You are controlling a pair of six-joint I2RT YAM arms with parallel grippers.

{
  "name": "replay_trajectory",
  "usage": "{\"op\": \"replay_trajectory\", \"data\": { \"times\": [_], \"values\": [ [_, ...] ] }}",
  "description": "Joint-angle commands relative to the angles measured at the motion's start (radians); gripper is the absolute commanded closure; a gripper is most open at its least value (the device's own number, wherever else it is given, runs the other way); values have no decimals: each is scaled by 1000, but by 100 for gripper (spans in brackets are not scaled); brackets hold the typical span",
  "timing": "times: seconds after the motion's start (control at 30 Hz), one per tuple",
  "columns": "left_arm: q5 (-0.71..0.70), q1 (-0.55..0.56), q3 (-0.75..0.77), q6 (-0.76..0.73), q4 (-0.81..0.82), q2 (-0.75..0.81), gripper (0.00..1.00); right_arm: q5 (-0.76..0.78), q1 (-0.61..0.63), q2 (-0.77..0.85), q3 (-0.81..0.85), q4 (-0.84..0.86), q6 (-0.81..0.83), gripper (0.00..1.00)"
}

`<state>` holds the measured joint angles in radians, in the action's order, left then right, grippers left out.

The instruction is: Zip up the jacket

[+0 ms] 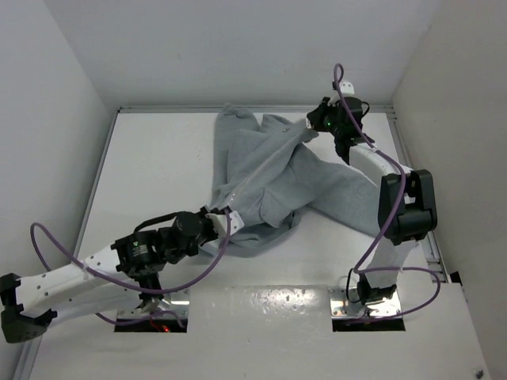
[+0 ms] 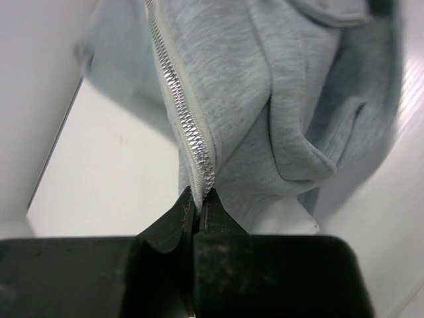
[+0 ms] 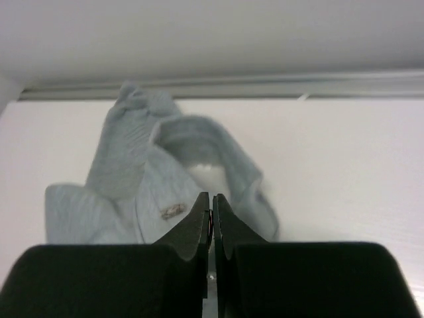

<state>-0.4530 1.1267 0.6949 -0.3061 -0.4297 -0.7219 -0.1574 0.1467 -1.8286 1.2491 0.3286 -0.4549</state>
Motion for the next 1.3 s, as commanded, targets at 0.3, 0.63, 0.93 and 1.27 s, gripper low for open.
{"op": "replay_trajectory", "data": {
  "times": [0.3, 0.63, 0.93, 1.27],
  "values": [
    [-161, -246, 115, -18, -366, 56, 100, 263, -87, 3, 46, 125, 199, 99],
    [-142, -326, 126, 27, -165, -74, 40, 118, -118, 29, 154, 26, 211, 70],
    [-18, -556, 592, 256, -127, -509, 0, -126, -140, 242, 176, -262, 315, 0],
    [246, -800, 1012, 455, -265, -850, 0, -206, -364, 463, 20, -789, 584, 0]
  ]
}}
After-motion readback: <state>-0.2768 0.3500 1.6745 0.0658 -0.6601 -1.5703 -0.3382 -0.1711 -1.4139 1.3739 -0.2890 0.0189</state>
